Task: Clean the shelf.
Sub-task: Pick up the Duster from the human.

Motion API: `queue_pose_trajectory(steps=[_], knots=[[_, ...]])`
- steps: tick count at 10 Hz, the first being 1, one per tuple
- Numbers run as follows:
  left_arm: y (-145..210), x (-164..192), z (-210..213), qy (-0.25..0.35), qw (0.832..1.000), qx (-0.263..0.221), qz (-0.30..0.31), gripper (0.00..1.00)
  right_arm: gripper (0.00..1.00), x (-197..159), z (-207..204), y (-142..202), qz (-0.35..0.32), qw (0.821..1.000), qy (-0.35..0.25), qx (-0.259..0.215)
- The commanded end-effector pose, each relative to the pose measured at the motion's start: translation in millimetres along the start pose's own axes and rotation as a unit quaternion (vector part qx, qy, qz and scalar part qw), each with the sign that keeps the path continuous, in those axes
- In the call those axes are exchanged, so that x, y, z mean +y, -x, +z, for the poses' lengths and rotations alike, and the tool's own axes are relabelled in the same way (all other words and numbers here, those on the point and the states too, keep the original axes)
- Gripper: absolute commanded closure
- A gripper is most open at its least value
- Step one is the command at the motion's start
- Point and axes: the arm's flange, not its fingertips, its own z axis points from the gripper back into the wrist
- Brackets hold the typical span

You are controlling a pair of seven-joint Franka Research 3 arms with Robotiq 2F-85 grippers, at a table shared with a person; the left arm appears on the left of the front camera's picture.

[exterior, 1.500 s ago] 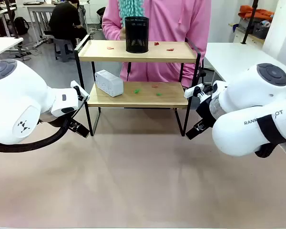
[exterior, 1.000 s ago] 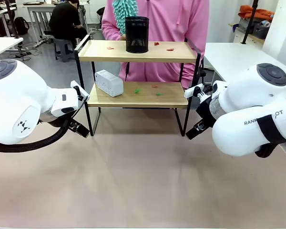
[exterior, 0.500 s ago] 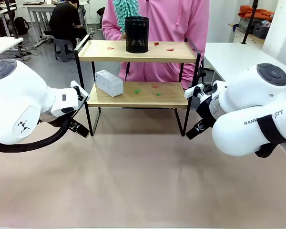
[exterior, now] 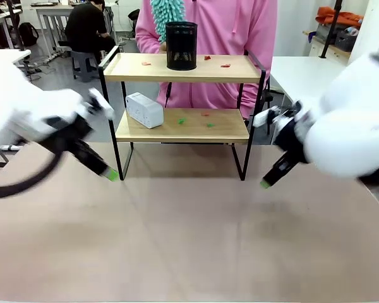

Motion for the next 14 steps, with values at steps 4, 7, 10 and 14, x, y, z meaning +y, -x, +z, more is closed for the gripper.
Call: queue_pose_trajectory(steps=[4, 7, 10, 14], knots=[[164.5, 92.6, 176.3, 0.071, 0.941, -0.251, 0.215, 0.00, 0.00, -141.0, 154.1, 184.5, -0.328, 0.858, -0.268, -0.291], [249.6, 148.9, 159.0, 0.152, 0.798, -0.396, 0.429, 0.00, 0.00, -187.7, 106.5, 283.5, -0.447, 0.715, -0.369, -0.391], [264.1, 127.2, 179.5, 0.113, 0.871, -0.316, 0.358, 0.00, 0.00, -171.1, 137.2, 291.3, -0.374, 0.825, -0.300, -0.300], [264.1, 127.2, 179.5, 0.113, 0.871, -0.316, 0.358, 0.00, 0.00, -171.1, 137.2, 291.3, -0.374, 0.825, -0.300, -0.300]])
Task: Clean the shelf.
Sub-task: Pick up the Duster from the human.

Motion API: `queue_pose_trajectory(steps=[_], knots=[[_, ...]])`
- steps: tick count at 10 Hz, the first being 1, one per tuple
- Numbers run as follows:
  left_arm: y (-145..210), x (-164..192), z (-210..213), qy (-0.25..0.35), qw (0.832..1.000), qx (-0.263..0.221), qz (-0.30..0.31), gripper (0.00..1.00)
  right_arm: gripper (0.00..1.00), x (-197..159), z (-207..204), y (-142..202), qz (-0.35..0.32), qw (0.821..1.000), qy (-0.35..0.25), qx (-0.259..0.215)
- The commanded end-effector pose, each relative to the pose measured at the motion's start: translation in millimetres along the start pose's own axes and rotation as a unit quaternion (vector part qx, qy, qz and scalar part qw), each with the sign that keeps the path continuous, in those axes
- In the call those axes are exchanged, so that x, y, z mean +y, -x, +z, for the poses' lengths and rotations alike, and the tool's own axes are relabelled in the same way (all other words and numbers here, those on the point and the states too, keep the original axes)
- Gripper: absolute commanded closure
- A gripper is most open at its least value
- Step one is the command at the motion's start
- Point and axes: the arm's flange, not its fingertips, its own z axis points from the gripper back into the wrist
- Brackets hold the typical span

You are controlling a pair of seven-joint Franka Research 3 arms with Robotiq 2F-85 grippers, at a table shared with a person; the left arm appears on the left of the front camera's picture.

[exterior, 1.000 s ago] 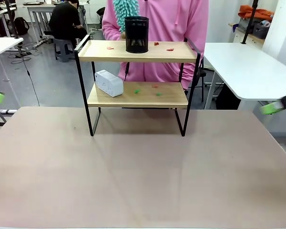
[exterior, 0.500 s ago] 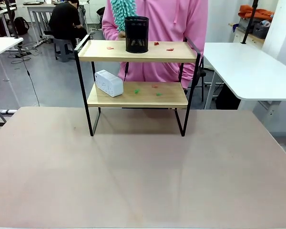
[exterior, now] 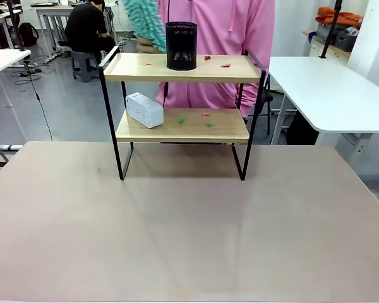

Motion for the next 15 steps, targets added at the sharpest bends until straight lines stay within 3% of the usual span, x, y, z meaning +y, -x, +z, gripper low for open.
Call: queue_pose_trajectory(steps=[1, 12, 13, 15], knots=[[1.6, 5.0, -1.7, 0.008, 1.000, -0.012, -0.009, 0.00, 0.00, -4.2, 1.4, 2.7, 0.011, 1.000, -0.008, -0.013], [2.3, 3.8, -1.5, -0.001, 1.000, -0.003, 0.003, 0.00, 0.00, -4.2, 1.4, 2.7, 0.011, 1.000, -0.008, -0.013], [-12.1, 1.1, -4.8, 0.012, 1.000, 0.017, 0.012, 0.00, 0.00, -4.2, 1.4, 2.7, 0.011, 1.000, -0.008, -0.013], [-74.6, -9.4, -22.1, 0.087, 0.994, 0.028, 0.054, 0.00, 0.00, -4.2, 1.4, 2.7, 0.011, 1.000, -0.008, -0.013]])
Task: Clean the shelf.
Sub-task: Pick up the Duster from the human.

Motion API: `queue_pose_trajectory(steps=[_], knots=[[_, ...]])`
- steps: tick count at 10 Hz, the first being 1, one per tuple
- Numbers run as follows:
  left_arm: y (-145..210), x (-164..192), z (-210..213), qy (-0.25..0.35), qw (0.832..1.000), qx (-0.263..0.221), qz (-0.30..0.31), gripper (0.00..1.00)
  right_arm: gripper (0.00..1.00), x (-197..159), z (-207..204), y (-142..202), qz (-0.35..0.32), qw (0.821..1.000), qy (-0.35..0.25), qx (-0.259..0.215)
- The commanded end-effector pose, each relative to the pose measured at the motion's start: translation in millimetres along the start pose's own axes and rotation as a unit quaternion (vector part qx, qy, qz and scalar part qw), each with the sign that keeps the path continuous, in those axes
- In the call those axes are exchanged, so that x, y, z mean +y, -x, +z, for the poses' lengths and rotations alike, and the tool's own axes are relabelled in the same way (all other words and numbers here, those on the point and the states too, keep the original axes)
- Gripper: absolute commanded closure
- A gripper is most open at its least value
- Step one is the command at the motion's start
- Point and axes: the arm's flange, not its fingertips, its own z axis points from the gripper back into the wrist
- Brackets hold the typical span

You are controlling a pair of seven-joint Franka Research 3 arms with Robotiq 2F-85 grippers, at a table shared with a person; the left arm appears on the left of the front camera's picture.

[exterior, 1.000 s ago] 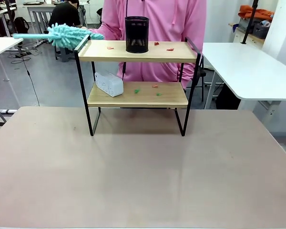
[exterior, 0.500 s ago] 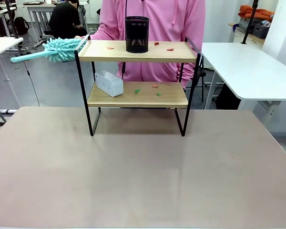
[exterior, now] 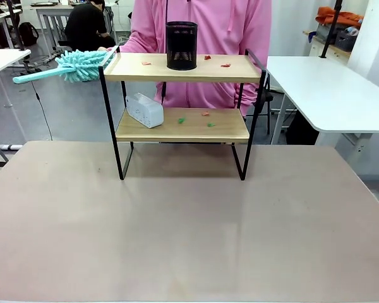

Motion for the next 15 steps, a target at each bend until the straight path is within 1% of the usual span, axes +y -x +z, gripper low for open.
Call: queue_pose_trajectory(steps=[1, 2, 3, 4, 5, 6, 7, 11, 12, 13, 14, 15], knots=[[-73.8, -3.8, -15.5, 0.086, 0.994, 0.007, 0.066, 0.00, 0.00, -0.2, -0.3, -2.5, 0.015, 1.000, -0.007, -0.005], [-102.0, -2.7, -35.7, 0.124, 0.987, 0.007, 0.103, 0.00, 0.00, -0.2, -0.3, -2.5, 0.015, 1.000, -0.007, -0.005], [-119.4, 4.5, -57.2, 0.172, 0.973, 0.046, 0.151, 0.00, 0.00, -0.2, -0.3, -2.5, 0.015, 1.000, -0.007, -0.005], [-128.5, 14.6, -83.0, 0.160, 0.971, 0.041, 0.174, 0.00, 0.00, -0.2, -0.3, -2.5, 0.015, 1.000, -0.007, -0.005], [-135.0, 27.8, -99.9, 0.107, 0.970, 0.040, 0.215, 0.00, 0.00, -0.2, -0.3, -2.5, 0.015, 1.000, -0.007, -0.005], [-132.2, 26.6, -93.6, 0.053, 0.954, 0.060, 0.289, 0.00, 0.00, -0.2, -0.3, -2.5, 0.015, 1.000, -0.007, -0.005], [-126.1, 21.6, -100.8, 0.154, 0.972, 0.046, 0.173, 0.00, 0.00, -0.2, -0.3, -2.5, 0.015, 1.000, -0.007, -0.005], [-126.1, 21.6, -100.8, 0.154, 0.972, 0.046, 0.173, 0.00, 0.00, -0.2, -0.3, -2.5, 0.015, 1.000, -0.007, -0.005], [-131.4, 22.3, -100.7, 0.140, 0.972, 0.052, 0.183, 0.00, 0.00, -0.2, -0.3, -2.5, 0.015, 1.000, -0.007, -0.005], [-142.6, 20.9, -110.8, 0.144, 0.966, 0.074, 0.201, 0.00, 0.00, -0.2, -0.3, -2.5, 0.015, 1.000, -0.007, -0.005], [-157.5, 17.3, -125.9, 0.175, 0.948, 0.140, 0.227, 0.00, 0.00, -0.2, -0.3, -2.5, 0.015, 1.000, -0.007, -0.005], [-167.2, 17.5, -139.6, 0.176, 0.941, 0.160, 0.240, 0.00, 0.00, -0.2, -0.3, -2.5, 0.015, 1.000, -0.007, -0.005]])
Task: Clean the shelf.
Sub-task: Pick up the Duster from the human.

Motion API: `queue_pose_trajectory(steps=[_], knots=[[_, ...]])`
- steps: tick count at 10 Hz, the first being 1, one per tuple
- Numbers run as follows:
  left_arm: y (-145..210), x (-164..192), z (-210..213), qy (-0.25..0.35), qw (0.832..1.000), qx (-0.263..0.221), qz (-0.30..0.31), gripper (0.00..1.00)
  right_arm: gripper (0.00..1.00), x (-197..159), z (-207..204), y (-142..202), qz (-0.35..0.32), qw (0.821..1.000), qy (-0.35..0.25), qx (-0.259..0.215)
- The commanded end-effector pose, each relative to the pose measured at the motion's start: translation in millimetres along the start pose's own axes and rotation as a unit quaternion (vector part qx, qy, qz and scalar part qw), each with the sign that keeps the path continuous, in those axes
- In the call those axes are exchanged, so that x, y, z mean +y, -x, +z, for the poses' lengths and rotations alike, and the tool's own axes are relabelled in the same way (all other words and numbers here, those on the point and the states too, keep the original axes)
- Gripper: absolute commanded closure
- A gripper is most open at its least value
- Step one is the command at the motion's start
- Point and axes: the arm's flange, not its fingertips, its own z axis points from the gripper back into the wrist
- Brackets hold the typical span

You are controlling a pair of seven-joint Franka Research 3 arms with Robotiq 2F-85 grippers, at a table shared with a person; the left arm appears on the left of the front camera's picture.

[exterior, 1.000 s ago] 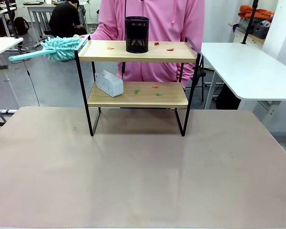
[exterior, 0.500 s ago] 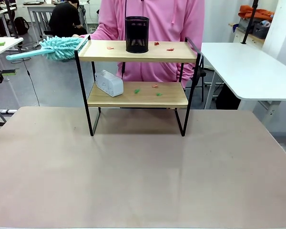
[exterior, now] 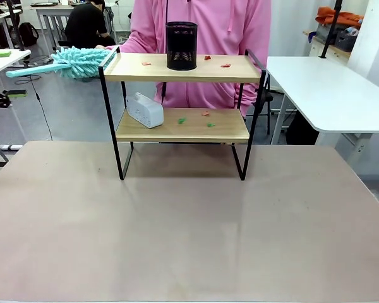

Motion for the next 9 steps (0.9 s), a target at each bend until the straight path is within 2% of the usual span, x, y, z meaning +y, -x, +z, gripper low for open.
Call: queue_pose_trajectory(steps=[1, 2, 3, 8, 9], knots=[[-29.8, -8.0, -12.4, 0.003, 0.998, 0.050, 0.040, 0.00, 0.00, -0.7, -0.2, -3.0, 0.014, 1.000, -0.006, -0.007], [-35.3, -7.6, -20.0, 0.019, 0.995, 0.079, 0.057, 0.00, 0.00, -0.7, -0.2, -3.0, 0.014, 1.000, -0.006, -0.007], [-40.6, -4.0, -26.2, 0.010, 0.994, 0.085, 0.065, 0.00, 0.00, -0.7, -0.2, -3.0, 0.014, 1.000, -0.006, -0.007], [-47.5, 3.5, -32.1, 0.012, 0.996, 0.051, 0.068, 0.00, 0.00, -0.7, -0.2, -3.0, 0.014, 1.000, -0.006, -0.007], [-49.0, 4.2, -32.5, 0.010, 0.997, 0.031, 0.068, 0.00, 0.00, -0.7, -0.2, -3.0, 0.014, 1.000, -0.006, -0.007]])
